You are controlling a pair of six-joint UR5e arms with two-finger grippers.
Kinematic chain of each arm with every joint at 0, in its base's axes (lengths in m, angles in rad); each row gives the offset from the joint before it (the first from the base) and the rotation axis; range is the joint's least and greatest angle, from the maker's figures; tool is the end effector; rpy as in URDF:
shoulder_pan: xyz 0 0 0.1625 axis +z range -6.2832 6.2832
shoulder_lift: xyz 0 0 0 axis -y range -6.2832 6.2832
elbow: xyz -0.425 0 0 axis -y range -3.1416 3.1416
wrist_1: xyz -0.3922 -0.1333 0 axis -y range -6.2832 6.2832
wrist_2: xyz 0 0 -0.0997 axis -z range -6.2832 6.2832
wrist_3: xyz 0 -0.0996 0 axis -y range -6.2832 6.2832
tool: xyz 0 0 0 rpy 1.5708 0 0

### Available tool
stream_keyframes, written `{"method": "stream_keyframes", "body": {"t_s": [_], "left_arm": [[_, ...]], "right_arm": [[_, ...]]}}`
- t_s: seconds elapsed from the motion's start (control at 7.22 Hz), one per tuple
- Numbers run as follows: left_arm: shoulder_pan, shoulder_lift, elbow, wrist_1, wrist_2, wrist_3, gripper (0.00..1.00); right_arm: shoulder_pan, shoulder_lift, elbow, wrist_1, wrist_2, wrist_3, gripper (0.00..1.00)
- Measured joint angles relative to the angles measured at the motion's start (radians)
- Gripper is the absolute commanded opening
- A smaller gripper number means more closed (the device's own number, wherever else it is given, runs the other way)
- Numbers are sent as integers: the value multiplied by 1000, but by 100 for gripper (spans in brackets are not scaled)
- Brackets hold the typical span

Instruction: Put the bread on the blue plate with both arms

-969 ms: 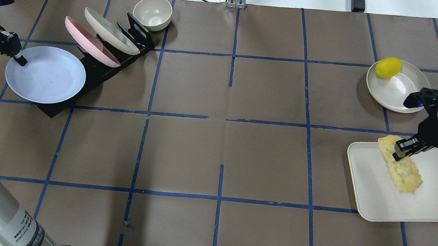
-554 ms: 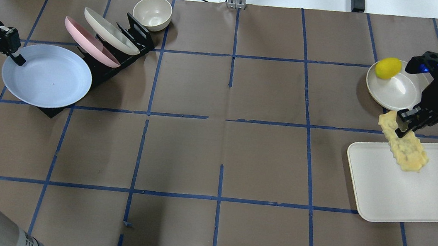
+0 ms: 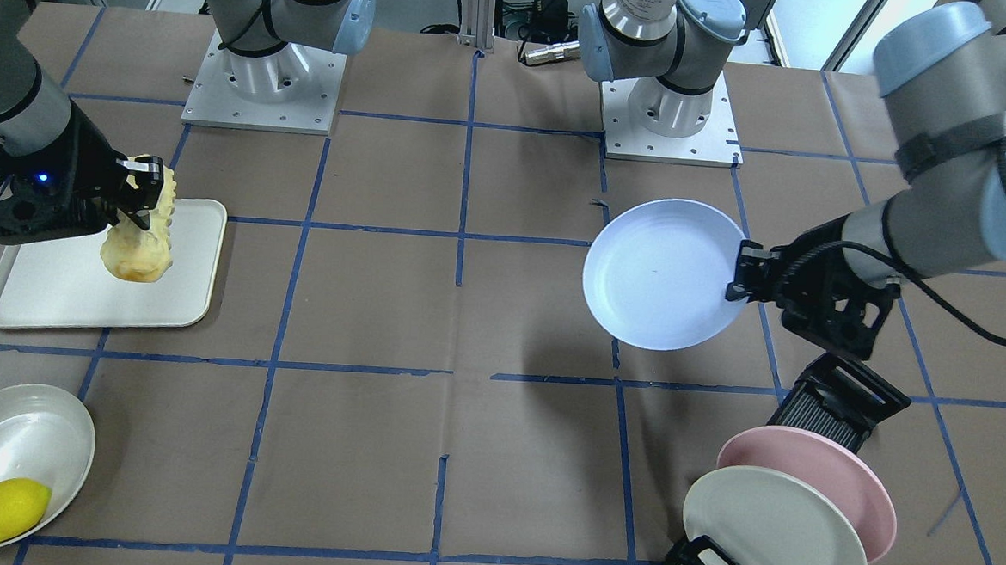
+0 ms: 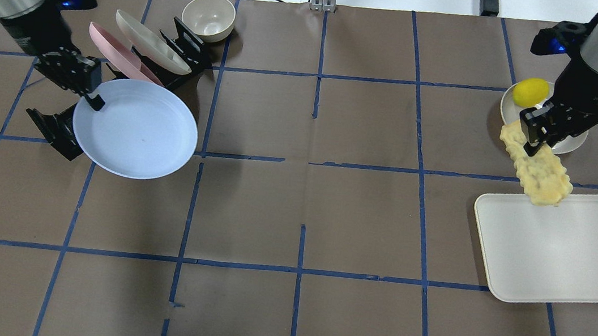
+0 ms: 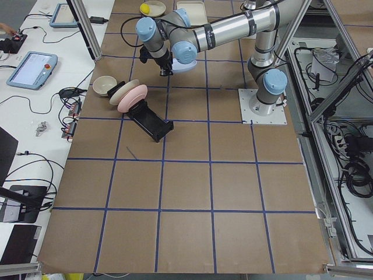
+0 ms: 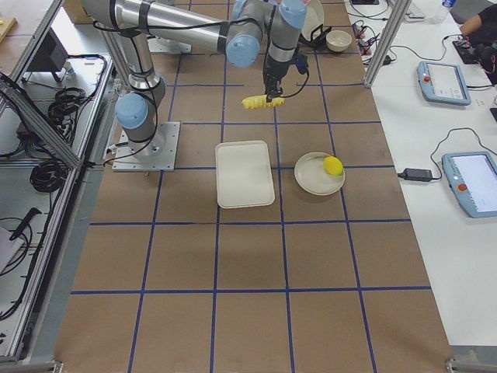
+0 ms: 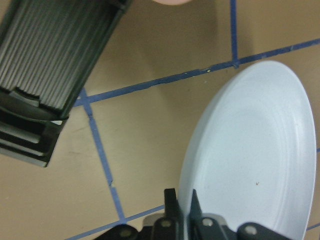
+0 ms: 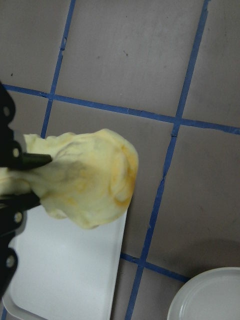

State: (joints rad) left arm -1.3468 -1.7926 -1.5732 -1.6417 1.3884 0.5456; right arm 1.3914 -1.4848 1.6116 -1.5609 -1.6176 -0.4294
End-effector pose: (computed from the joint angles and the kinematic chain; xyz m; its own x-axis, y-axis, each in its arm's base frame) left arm -0.0270 -0.5628 0.3672 -0.9199 0.2534 0.2993 0.3098 0.9375 0.1586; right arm 0.0354 -0.5255 0.4242 -0.9683 -0.2495 -0.0146 -0.2489 0.9579 0.1432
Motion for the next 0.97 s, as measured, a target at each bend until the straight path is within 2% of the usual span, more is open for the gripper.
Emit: {"method": "stream_keyframes", "body": {"t_s": [0.42,0.97], "left_arm": [[-203,-76,-57,259,-42,-69,10],[-323,-204,-65,468,-130,-164,11]], "right_arm": [[36,3,-32,16,-32,27,29],[39,2,-23,14,-24,28,32]]}}
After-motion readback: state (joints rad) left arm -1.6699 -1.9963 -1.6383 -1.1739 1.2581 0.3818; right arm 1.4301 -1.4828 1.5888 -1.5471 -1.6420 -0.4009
